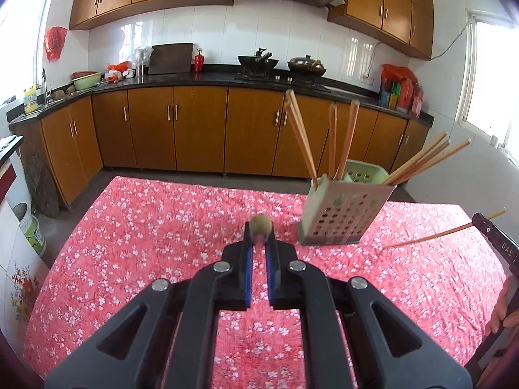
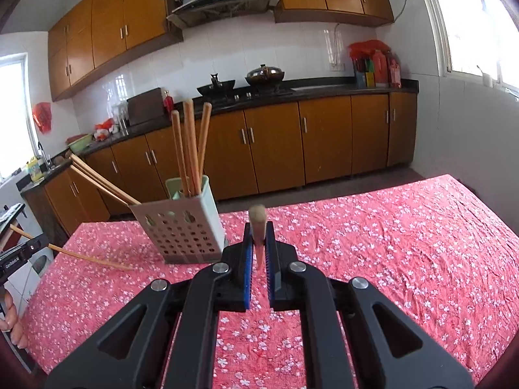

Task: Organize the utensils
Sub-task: 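Lift the left tool's chopstick into the holder while the right tool inserts its chopstick, then open the left tool over the holder while the right tool opens to release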

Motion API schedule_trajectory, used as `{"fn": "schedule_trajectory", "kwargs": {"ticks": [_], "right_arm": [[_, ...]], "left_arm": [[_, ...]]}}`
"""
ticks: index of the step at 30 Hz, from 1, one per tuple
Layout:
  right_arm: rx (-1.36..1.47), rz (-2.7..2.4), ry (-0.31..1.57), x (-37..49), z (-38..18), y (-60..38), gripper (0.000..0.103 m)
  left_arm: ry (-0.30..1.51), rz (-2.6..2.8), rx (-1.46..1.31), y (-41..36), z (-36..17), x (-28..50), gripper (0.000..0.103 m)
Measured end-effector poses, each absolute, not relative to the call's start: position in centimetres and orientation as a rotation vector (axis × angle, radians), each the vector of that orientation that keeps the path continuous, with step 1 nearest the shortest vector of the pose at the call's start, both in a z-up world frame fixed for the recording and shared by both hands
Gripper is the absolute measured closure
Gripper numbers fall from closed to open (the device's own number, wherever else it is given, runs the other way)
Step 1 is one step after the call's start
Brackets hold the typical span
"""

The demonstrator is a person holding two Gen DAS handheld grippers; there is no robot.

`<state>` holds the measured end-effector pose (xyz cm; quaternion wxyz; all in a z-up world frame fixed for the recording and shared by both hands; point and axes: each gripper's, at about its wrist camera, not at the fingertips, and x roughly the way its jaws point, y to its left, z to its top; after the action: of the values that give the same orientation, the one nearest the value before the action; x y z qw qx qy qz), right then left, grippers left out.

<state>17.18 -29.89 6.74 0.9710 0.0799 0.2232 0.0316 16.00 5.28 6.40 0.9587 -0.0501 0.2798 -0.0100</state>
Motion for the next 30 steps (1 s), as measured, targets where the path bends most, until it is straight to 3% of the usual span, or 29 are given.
{"fn": "schedule_trajectory", "kwargs": {"ticks": [19,30], "right_arm": [[0.13,0.138,0.373,16.7,9.8,-27.6,0.095],[0.167,0.219,0.271,17.6,14.7,-26.2,0.095]], "left_arm": [[0.505,-0.081,-0.088,3.3,9.2,15.6,0.095],[0.396,-0.191,-0.135,0.9,15.4,16.4,0.095]]}}
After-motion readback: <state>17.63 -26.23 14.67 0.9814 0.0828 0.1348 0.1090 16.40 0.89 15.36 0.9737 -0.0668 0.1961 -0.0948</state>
